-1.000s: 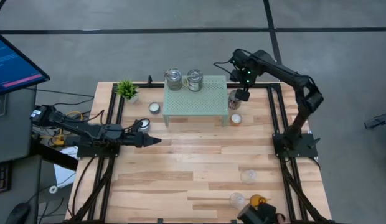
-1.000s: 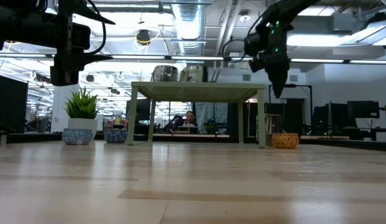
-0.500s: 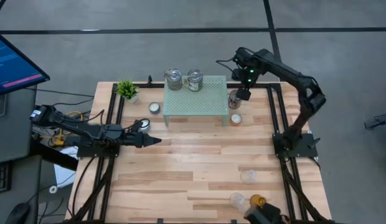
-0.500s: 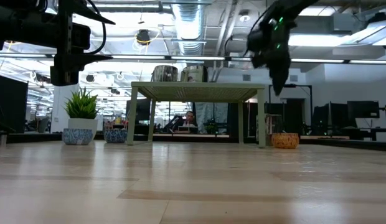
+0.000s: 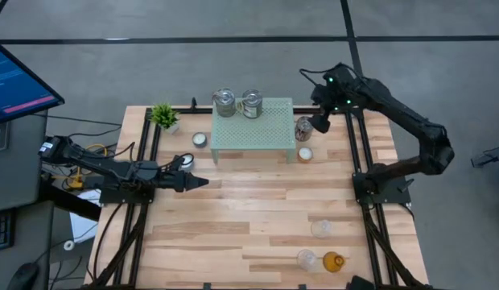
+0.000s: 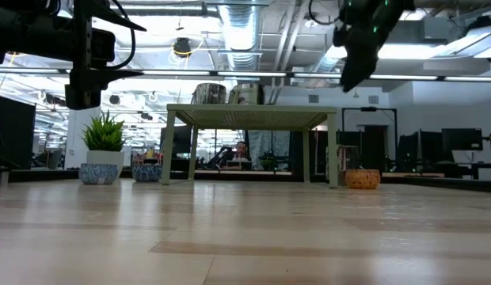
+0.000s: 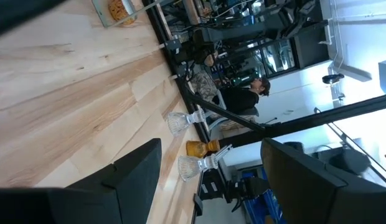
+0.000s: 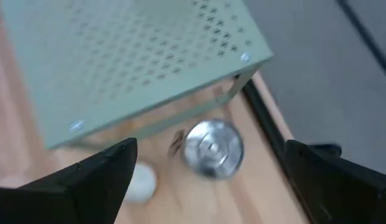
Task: Pick & Place candle stick holders
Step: Put the silver scented candle on the shelf aligned with the other silver scented candle
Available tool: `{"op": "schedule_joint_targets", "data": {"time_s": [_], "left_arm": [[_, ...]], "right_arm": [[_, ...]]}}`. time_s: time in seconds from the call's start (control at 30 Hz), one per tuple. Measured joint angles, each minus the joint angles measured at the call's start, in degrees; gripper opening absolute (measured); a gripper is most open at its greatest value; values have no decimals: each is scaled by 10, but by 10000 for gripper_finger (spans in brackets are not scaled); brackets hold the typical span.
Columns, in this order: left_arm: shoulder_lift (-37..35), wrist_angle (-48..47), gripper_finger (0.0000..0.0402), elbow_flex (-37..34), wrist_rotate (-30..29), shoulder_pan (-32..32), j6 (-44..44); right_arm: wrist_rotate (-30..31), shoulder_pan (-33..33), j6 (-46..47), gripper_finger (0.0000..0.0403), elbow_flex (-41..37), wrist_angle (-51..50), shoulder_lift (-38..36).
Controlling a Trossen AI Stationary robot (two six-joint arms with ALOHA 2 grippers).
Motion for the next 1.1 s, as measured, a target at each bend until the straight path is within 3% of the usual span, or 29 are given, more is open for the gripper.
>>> {"op": "schedule_joint_targets", "data": {"time_s": [0.3,0.5,1.1], "left_arm": [[0,0,275,0,0,0,1],[0,0,275,0,0,0,-3],[0,0,275,0,-14,0,-5]], "right_arm": [[-12,-36,49,385,-189,243,-1],[-13,-42,53,370,-253,363,9],[-13,-58,47,297,-277,354,64]]}}
